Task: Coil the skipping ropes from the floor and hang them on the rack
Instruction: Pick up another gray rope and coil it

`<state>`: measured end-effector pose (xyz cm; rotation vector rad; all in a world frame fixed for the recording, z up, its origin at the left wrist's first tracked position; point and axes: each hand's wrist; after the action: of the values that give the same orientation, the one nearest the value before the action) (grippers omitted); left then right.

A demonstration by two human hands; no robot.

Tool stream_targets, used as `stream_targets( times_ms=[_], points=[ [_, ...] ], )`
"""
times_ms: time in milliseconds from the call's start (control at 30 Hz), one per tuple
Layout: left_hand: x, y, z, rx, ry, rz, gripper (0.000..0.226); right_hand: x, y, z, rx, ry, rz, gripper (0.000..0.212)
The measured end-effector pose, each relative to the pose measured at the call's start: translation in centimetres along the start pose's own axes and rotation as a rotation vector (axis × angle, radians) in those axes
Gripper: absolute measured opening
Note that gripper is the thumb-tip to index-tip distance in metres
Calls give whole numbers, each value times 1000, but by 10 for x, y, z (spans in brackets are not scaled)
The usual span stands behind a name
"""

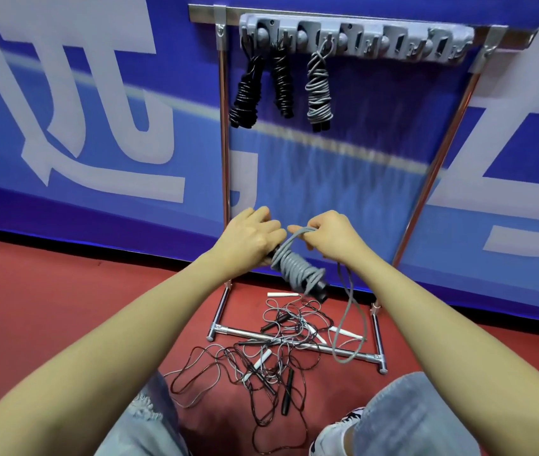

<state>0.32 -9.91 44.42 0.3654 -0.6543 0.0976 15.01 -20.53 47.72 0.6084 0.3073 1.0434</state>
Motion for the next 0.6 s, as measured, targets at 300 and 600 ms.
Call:
stream_targets(
  times_ms=[300,600],
  points=[
    [33,-26,20,-770,34,1109,22,-7,5,-9,-250,-95,114,44],
    [15,-34,-17,-315,472,1088,34,-24,-5,-16,-509,75,321,32]
  ],
)
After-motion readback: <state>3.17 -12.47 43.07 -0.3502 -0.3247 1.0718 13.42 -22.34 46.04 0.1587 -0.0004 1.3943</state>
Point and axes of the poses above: each hand's wrist, its own x-axis towards the middle knuckle, its own z-axis out of the back of the hand, y = z × x, and after that the axes turned 1 degree about -x, right-handed
